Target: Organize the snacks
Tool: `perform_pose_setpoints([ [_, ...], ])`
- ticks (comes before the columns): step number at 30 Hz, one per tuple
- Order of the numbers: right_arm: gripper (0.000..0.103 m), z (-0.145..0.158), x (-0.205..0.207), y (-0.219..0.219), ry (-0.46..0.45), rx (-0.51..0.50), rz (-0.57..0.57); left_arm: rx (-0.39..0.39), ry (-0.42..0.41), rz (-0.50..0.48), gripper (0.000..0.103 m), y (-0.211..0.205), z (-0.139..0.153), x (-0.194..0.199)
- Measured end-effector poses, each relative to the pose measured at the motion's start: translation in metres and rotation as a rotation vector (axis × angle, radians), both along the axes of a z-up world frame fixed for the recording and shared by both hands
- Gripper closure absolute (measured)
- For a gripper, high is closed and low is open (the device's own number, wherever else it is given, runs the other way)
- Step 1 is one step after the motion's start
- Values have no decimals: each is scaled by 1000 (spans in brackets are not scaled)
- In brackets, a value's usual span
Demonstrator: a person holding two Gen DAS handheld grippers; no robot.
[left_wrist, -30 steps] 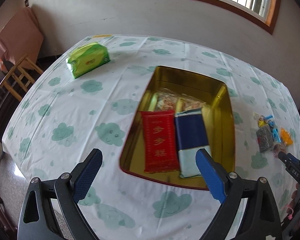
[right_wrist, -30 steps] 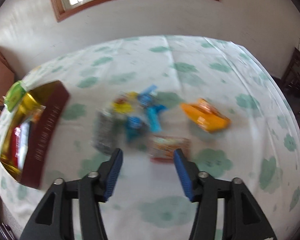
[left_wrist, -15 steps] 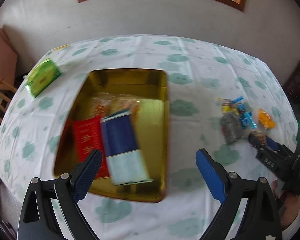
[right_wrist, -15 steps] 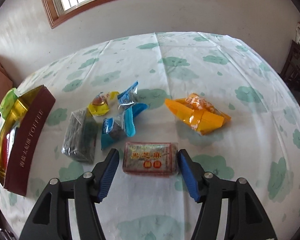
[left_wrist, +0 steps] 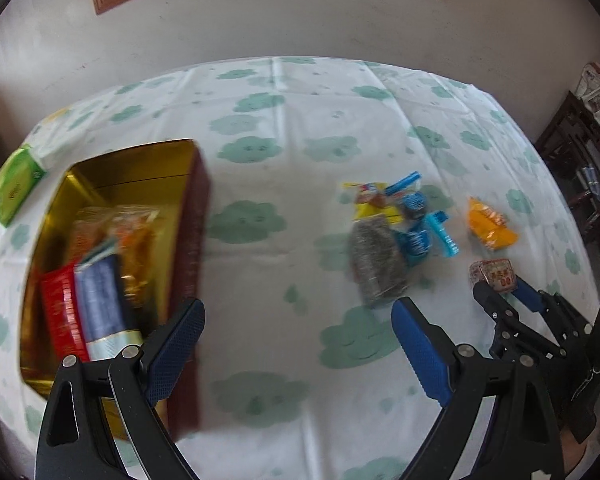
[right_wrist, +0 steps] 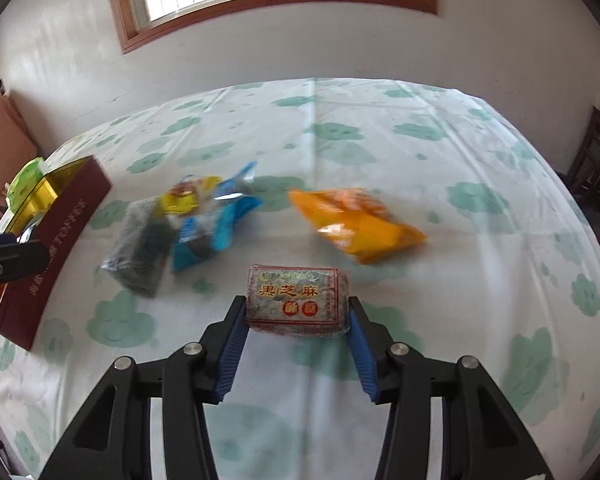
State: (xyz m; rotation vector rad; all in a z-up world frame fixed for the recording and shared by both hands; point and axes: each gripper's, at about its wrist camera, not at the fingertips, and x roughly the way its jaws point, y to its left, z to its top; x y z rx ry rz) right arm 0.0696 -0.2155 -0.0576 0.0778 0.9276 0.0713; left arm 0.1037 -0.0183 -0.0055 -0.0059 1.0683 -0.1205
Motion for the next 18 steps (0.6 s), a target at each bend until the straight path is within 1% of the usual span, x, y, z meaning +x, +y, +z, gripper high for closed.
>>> perform_pose_setpoints([
  [3, 54, -1, -3, -20, -8, -8, -32, -23, 4, -8, 10, -12, -4, 7],
  [5, 54, -3, -5, -28, -14, -11, -45, -22, 18, -10, 10, -22, -8, 14],
  [7, 54, -3, -6, -32, -20, 7, -51, -17, 29, -10, 14, -29, -12, 21],
  [9, 54, -3, -5, -31, -18, -5, -51, 14, 37, -2, 31, -35, -15, 27],
  [10, 54, -3, -5, -29, -17, -14, -50, 27, 46, -1, 33, -38, -19, 31],
  [12, 54, -4, -5, -29, -16, -16, -50, 0, 62, -5, 35, -39, -22, 35],
  [16, 53, -3, -5, -29, -18, -1, -49, -31, 95, 7, 36, -43, -30, 43],
  [17, 53, -3, -5, -30, -18, 1, -49, -32, 106, 7, 40, -44, -33, 45],
  [18, 53, -4, -5, -30, -18, 3, -48, -39, 116, 9, 47, -44, -36, 47],
])
